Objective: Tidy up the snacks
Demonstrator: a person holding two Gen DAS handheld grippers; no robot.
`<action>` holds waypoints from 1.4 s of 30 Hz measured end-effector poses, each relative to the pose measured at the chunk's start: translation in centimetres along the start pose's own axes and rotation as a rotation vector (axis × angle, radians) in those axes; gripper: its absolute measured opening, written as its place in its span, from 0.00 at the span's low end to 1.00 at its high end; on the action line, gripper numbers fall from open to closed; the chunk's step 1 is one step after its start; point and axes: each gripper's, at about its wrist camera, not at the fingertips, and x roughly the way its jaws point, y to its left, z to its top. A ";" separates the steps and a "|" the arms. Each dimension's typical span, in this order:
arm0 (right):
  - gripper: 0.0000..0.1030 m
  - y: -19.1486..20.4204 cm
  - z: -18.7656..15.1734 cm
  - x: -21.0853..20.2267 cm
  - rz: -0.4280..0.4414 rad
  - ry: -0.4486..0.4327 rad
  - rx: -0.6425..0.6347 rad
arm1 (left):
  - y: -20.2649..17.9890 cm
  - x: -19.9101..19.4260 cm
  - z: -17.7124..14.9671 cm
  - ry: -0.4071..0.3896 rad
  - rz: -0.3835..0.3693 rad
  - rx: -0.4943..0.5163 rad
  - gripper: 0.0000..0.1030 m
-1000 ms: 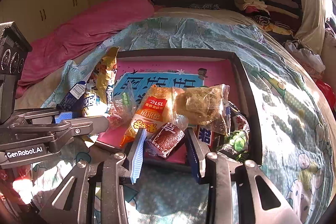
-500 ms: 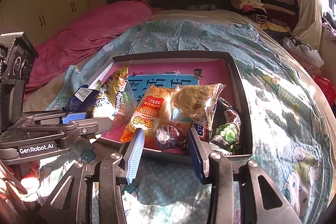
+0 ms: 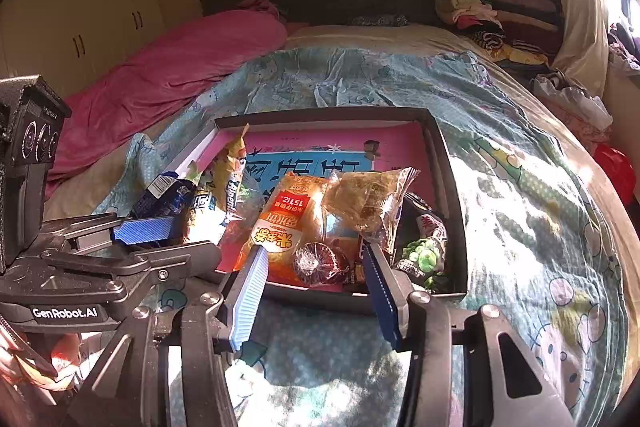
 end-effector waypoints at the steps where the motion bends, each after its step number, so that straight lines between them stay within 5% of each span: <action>1: 0.49 0.0 0.0 -0.1 -0.002 -0.003 -0.001 | -0.1 -0.1 0.0 0.001 0.002 0.002 0.64; 17: 0.66 -0.8 0.4 -3.0 -0.049 -0.067 0.028 | -0.5 -3.0 -0.5 -0.058 0.020 -0.052 0.77; 28: 0.87 0.5 -1.9 -6.5 -0.102 -0.025 0.047 | -2.1 -7.2 -4.9 -0.018 0.186 -0.122 0.77; 42: 0.89 1.0 -4.5 -7.9 -0.135 0.006 0.049 | -2.6 -7.3 -7.0 0.025 0.221 -0.148 0.77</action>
